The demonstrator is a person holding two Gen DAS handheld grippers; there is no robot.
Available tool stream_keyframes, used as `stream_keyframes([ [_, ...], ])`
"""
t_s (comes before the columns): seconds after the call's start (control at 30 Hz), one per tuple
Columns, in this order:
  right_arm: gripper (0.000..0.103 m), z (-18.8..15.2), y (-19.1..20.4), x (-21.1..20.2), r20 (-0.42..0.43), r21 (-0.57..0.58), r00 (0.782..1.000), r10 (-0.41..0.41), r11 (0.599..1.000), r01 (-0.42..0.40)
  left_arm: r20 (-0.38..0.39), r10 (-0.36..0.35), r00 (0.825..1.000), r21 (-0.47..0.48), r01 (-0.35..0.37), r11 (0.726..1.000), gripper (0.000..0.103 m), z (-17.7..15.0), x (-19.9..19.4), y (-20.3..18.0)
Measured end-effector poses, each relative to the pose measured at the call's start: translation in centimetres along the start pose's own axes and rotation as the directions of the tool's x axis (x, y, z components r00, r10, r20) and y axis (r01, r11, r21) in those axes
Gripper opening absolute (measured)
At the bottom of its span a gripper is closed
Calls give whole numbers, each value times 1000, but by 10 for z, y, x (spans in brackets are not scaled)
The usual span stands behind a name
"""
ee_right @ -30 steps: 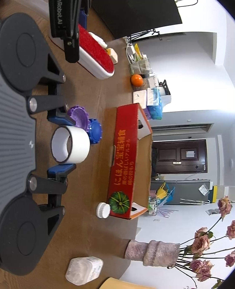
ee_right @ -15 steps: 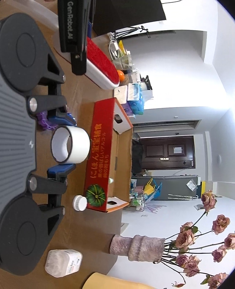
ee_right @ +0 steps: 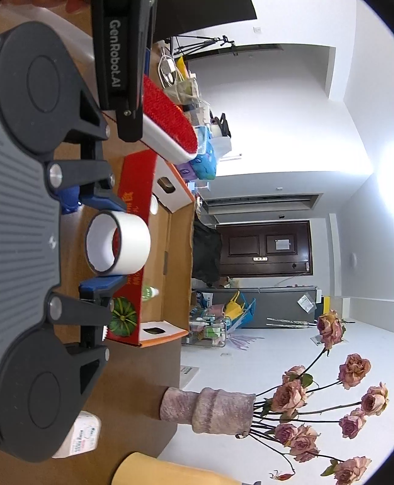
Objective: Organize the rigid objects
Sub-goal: 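Carry the lint brush and tape roll over the cardboard box with both tools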
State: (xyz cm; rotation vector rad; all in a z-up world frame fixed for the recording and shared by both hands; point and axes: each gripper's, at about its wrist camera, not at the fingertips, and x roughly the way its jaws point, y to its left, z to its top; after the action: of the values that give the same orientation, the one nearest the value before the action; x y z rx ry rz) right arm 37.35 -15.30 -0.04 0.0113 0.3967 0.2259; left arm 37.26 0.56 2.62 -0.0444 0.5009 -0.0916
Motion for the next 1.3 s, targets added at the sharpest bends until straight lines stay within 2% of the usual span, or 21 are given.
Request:
stream_keyframes([
  [0.87, 43, 34, -22, 61, 12, 30, 999, -40, 999, 40, 38, -25, 999, -68, 27, 997, 57, 52, 67, -2],
  [1.3, 43, 42, -39, 95, -26, 24, 997, -70, 997, 71, 19, -18, 1000, -73, 19, 997, 57, 69, 111, -4],
])
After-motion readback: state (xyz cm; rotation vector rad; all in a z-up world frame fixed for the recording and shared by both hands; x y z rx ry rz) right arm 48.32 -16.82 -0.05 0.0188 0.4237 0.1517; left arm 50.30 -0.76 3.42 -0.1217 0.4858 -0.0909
